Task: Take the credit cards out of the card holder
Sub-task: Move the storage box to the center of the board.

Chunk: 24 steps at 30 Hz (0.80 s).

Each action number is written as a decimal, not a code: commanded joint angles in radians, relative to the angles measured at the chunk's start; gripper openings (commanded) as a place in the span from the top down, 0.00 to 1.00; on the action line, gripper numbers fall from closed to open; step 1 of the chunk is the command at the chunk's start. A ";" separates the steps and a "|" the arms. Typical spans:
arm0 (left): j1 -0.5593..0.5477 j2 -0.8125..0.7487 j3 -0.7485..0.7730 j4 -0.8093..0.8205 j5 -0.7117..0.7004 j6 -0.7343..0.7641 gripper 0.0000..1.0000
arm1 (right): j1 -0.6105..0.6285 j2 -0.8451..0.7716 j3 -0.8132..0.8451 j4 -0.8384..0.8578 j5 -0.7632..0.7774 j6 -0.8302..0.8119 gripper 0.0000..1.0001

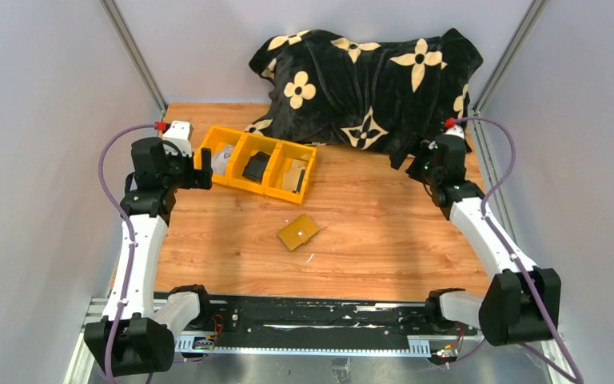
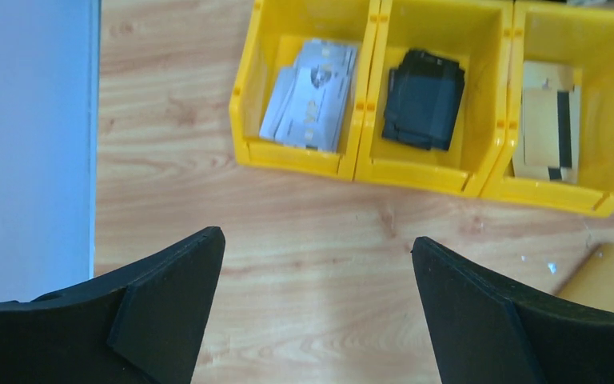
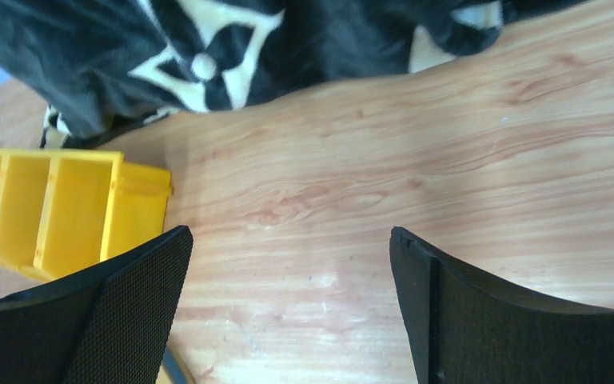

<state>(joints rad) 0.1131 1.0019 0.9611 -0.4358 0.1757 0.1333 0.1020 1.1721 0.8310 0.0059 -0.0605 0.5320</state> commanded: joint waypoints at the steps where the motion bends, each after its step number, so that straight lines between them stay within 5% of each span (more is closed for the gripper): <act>1: 0.021 -0.016 0.046 -0.192 0.005 0.025 0.00 | 0.133 0.066 0.163 -0.178 0.016 -0.056 0.03; 10: 0.023 -0.089 0.052 -0.304 0.034 0.082 0.00 | 0.431 0.330 0.396 -0.232 0.245 -0.064 0.04; 24: 0.023 -0.114 0.063 -0.404 0.105 0.152 0.00 | 0.626 0.836 0.838 -0.359 0.375 -0.020 0.21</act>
<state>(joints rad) 0.1291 0.9028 0.9882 -0.7887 0.2466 0.2523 0.7025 1.9434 1.5761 -0.2733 0.2375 0.4839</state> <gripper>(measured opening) 0.997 0.804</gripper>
